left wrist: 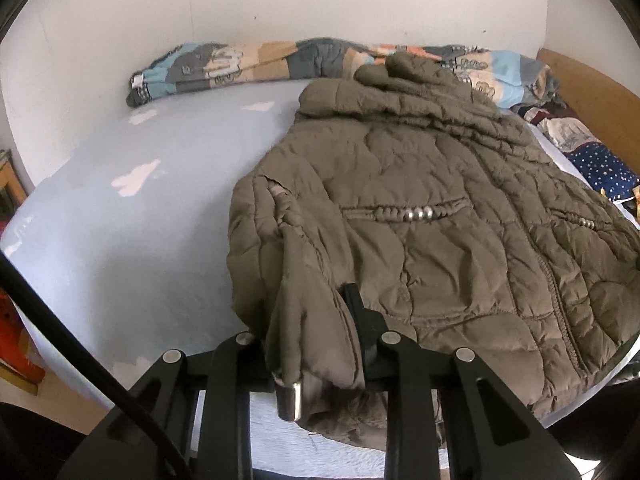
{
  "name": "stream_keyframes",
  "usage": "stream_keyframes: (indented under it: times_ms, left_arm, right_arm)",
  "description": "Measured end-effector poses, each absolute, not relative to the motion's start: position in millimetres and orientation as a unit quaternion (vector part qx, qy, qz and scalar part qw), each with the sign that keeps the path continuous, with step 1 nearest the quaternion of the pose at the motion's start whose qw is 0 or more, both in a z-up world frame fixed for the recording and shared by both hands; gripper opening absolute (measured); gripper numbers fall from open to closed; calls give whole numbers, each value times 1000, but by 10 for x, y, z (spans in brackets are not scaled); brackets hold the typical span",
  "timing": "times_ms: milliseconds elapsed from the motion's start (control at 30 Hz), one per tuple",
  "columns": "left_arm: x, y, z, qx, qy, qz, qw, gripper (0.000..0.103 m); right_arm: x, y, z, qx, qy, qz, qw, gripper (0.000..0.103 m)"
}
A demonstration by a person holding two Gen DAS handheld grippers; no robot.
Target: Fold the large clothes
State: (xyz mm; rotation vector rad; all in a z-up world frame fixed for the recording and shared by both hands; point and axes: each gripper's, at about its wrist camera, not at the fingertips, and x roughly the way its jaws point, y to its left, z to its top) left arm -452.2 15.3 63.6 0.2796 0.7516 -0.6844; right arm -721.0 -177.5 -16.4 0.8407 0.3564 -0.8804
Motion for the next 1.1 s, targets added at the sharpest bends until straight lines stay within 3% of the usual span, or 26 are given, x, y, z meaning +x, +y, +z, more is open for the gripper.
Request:
stream_keyframes:
  times_ms: [467,633,767,967,1067,1100]
  left_arm:
    - [-4621,247,851,135,319,-324,880,24]
    - [-4475,235,729,116,366,-326,864,25]
    - [-4221,325,463,59,459,-320,826,42]
    - [-4035,440,252,3,511,-316,799,50]
    - [-4079,426,322,1,494,-335,803,25]
    - [-4104,416,365,6,482,-338,808,22]
  right_arm:
    - [-7237,-1535,87,363,146,-389,834,18]
    - [-7243,-1576,53,373,147,-390,829,17]
    - [-7288,-1680,-66,404,151,-384,816,18]
    - [-7289,-1737,-178,428,156,-382,804,19]
    - [-7285,-1769,-202,436,156,-379,801,20]
    - [-7285,-1766,-201,436,155,-378,802,20]
